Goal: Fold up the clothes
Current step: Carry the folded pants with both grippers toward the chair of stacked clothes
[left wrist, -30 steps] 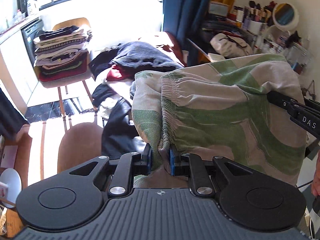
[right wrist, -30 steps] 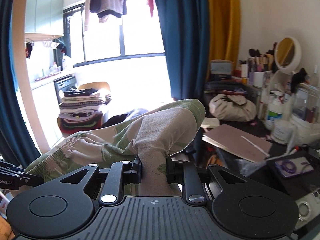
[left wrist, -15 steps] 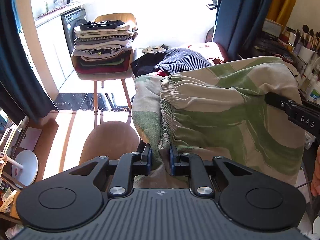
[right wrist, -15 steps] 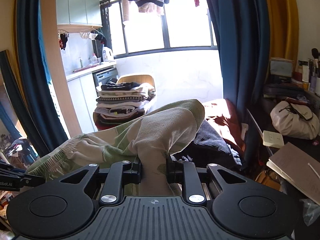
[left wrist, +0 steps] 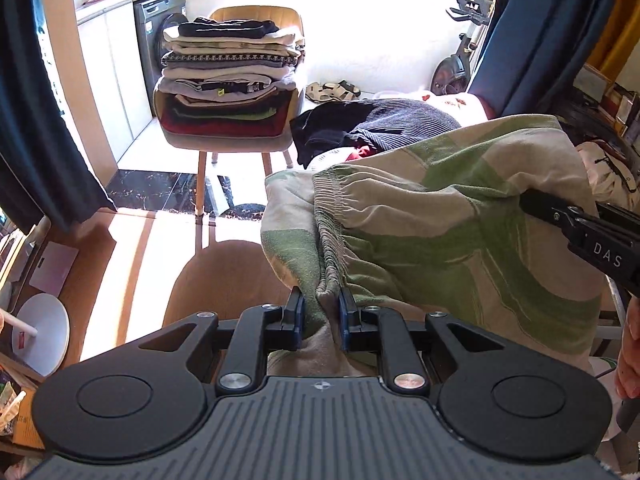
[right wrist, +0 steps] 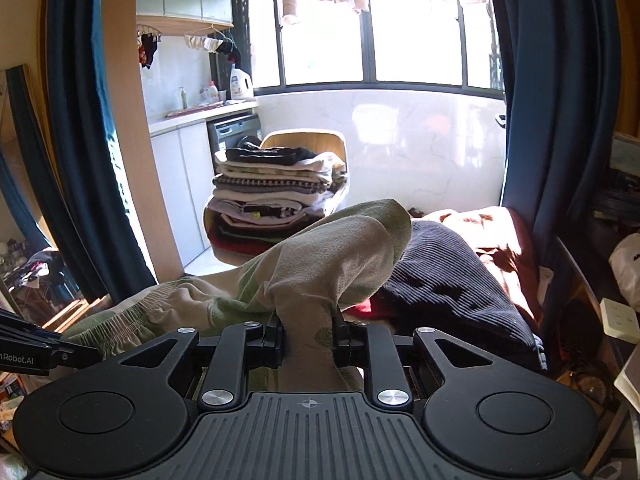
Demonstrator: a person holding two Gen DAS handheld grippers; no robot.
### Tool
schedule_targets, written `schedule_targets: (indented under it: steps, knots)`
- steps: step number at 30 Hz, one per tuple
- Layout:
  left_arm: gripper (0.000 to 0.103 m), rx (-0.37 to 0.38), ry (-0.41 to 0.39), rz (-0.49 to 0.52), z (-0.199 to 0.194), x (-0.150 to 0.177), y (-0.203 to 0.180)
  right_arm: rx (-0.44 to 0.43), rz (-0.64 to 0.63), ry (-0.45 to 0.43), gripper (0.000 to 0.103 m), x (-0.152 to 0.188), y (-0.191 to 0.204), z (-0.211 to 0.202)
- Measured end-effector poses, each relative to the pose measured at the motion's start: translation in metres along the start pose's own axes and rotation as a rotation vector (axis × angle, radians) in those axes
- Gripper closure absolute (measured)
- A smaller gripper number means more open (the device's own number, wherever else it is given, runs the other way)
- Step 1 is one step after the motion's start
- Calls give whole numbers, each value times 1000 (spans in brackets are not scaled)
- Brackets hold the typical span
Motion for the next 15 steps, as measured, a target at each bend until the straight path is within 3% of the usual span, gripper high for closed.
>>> schedule_targets:
  steps: [4, 9, 15]
  knots:
    - [86, 32, 0, 34, 14, -38, 67, 58, 67, 15, 85, -22, 50, 44]
    - [86, 23, -11, 105, 27, -85, 144, 85, 60, 16, 85, -52, 129, 101]
    - [86, 28, -13, 95, 55, -121, 204, 106, 63, -5, 85, -76, 186, 150]
Point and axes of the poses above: each gripper's, at about its wrist camera, not at the fingertips, and z roughly the way its jaws point, y to its left, x to its underside, the point moved 2 cm from there along z, roughly the way its jaws point, and after that the axes turned 3 degrees about -y, right-handed, at the moved point
